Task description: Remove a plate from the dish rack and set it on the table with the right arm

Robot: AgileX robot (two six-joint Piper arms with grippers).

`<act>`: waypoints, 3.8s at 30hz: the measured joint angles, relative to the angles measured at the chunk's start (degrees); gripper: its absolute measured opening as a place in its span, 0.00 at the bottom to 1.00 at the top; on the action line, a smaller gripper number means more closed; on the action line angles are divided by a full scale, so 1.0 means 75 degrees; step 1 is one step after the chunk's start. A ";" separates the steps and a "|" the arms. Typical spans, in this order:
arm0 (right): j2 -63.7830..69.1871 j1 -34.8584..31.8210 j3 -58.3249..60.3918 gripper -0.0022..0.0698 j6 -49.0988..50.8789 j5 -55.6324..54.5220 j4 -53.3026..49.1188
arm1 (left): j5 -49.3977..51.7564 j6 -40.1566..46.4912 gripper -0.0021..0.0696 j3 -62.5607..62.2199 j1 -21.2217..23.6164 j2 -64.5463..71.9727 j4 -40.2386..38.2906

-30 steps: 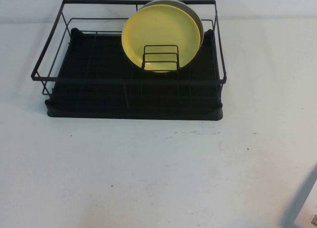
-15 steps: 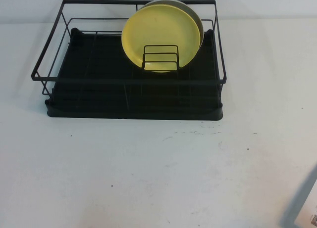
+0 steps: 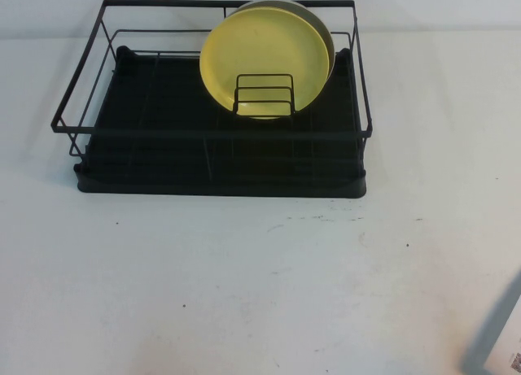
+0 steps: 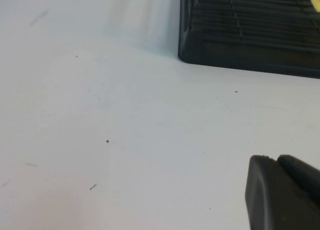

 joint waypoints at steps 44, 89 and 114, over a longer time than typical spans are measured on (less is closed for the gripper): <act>0.6605 0.0000 -0.5154 0.00 -0.3417 0.2587 0.4239 | 0.0000 0.0000 0.02 0.0000 0.0000 0.0000 0.0000; 1.5680 0.1820 -1.4312 0.42 -0.7596 0.2705 0.2914 | 0.0000 0.0000 0.02 0.0000 0.0000 0.0000 0.0000; 1.5709 0.1820 -1.4374 0.42 -0.7596 0.3306 0.2836 | 0.0000 0.0000 0.02 0.0000 0.0000 0.0000 0.0000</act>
